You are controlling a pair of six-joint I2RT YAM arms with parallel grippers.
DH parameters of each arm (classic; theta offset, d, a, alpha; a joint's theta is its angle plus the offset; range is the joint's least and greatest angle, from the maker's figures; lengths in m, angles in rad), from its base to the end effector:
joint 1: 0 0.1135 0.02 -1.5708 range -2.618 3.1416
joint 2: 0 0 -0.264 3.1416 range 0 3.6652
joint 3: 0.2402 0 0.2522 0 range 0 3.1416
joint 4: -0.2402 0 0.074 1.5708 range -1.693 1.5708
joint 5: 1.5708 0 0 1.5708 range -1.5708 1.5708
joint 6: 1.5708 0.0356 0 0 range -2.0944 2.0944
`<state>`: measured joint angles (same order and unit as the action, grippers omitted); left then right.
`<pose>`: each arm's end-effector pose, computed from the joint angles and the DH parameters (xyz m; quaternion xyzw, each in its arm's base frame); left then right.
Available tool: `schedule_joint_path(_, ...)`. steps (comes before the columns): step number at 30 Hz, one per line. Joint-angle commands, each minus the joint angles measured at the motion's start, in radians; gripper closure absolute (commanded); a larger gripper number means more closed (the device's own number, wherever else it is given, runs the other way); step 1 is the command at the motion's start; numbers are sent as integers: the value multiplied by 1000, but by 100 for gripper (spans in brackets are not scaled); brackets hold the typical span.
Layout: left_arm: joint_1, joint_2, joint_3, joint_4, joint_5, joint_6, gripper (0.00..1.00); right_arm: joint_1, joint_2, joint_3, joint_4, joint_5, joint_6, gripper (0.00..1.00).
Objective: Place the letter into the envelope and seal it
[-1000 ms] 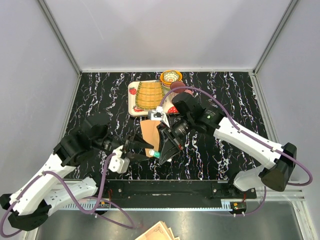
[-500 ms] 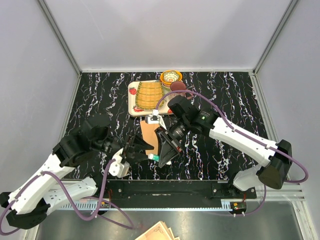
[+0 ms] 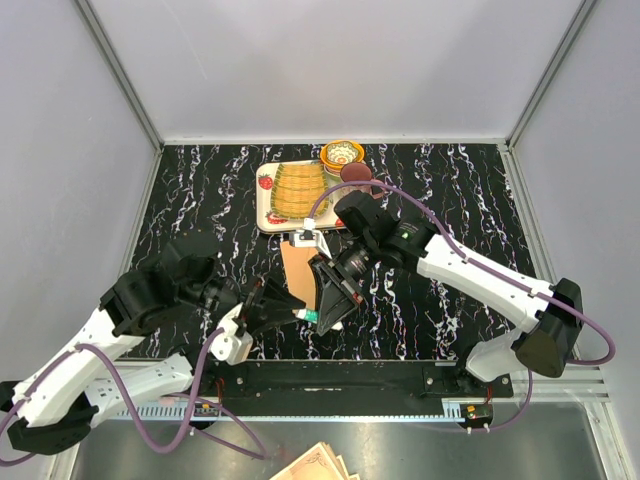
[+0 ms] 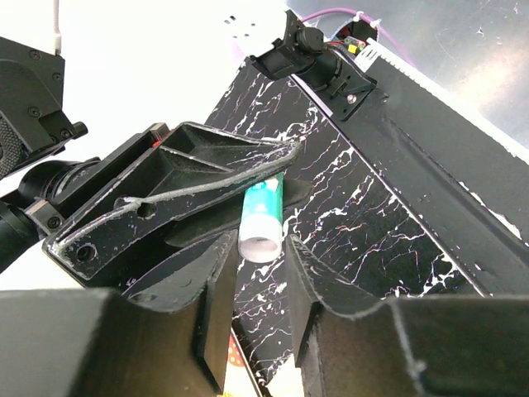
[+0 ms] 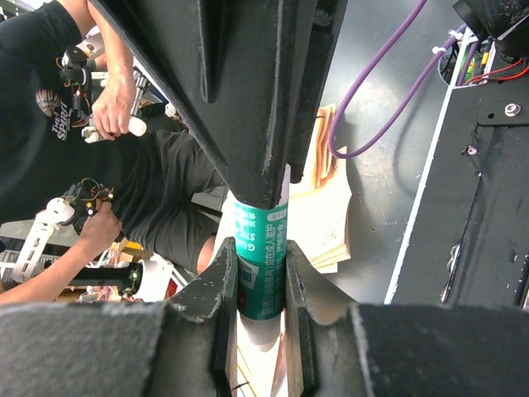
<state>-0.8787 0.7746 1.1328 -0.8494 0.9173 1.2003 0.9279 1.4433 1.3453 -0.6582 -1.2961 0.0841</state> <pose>0.0574 -0.1135 0.3951 0.7784 0.1935 -0.3011 0.5157 0.1506 0.2582 0.3537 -0.5179 0.5699 0.6379 0.0076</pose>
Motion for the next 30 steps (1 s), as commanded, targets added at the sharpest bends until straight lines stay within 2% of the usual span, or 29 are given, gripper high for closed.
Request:
schedule_joint_path(1, -14, 0, 42, 13, 25, 38, 66, 9, 11, 8, 26, -25, 25, 100)
schedule_joint_path(5, -25, 0, 42, 13, 19, 38, 63, 9, 16, 12, 32, -28, 31, 100)
schedule_joint_path(12, -36, 2, 39, 13, 6, 30, 68, 9, 14, 12, 40, -29, 39, 100)
schedule_joint_path(17, -40, -1, 28, 12, 0, 30, 61, 11, 12, 15, 46, -35, 37, 100)
schedule_joint_path(27, -43, 6, 22, 12, -9, 30, 63, 12, 9, 14, 45, -40, 32, 100)
schedule_joint_path(30, -46, 9, 22, 13, -12, 27, 68, 14, 6, 11, 45, -40, 28, 100)
